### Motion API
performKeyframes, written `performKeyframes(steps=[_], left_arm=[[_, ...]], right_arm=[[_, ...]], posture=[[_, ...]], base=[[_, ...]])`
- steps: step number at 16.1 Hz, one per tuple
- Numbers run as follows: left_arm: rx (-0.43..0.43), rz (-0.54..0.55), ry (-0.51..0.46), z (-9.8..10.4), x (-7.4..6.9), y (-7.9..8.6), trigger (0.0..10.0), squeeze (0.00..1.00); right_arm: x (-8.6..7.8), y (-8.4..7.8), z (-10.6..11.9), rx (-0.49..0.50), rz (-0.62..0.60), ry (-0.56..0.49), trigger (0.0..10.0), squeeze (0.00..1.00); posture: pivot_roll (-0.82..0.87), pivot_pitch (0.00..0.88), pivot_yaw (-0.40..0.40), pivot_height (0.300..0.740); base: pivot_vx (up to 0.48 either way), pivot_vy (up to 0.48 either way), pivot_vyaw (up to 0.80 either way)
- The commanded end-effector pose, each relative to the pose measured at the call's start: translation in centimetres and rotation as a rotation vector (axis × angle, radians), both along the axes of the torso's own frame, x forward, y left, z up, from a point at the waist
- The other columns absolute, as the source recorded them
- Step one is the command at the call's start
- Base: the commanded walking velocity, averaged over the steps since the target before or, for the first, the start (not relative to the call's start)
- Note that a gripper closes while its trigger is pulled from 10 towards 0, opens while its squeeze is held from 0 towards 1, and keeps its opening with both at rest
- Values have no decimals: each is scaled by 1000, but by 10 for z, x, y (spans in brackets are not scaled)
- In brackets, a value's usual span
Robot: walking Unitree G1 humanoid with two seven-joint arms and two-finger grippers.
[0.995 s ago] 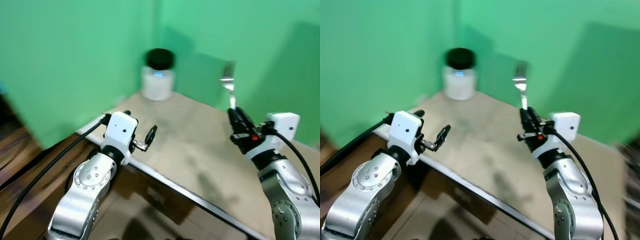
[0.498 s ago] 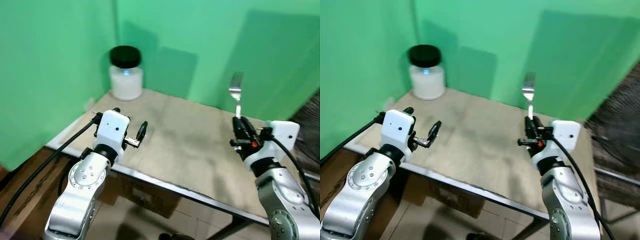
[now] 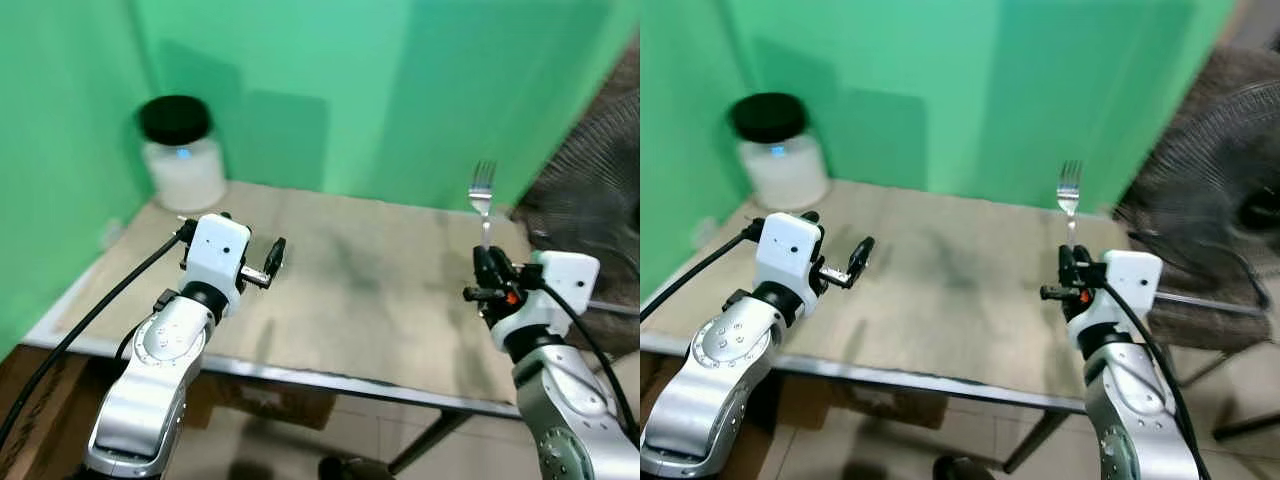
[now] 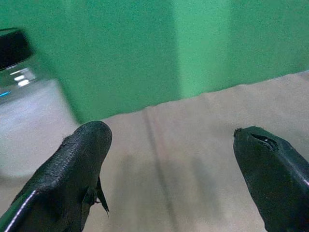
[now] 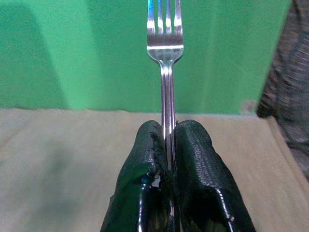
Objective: Setting the table
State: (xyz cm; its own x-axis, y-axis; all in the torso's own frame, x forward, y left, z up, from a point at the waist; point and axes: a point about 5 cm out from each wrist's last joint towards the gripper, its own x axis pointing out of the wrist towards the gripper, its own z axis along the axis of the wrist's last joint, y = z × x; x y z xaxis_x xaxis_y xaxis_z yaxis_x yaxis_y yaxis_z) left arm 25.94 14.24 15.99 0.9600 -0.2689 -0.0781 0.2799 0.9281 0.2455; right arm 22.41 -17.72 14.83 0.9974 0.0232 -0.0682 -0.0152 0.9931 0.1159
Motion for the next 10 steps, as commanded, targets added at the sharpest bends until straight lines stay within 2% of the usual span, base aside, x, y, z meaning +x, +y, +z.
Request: performKeyframes(steps=[1, 5, 9, 10], left_arm=[[-7, -10, -13, 3, 0, -3, 10000, 0], [-5, 19, -19, 3, 1, 1, 10000, 0], [-2, 24, -19, 2, 0, 2, 10000, 0], [-3, 24, -20, 2, 0, 2, 10000, 0]], right_arm=[[-1, -1, 4, -12, 7, 10, 10000, 0], [5, 4, 6, -45, 54, 15, 10000, 0], [7, 0, 11, -126, 1, -26, 10000, 0], [7, 1, 11, -100, 10, -22, 10000, 0]], posture=[[25, 0, -46, 740], [29, 0, -54, 740], [29, 0, -58, 740], [28, 0, -57, 740]], base=[[0, 0, -800], [0, 0, -777], [0, 0, -734], [0, 0, -744]])
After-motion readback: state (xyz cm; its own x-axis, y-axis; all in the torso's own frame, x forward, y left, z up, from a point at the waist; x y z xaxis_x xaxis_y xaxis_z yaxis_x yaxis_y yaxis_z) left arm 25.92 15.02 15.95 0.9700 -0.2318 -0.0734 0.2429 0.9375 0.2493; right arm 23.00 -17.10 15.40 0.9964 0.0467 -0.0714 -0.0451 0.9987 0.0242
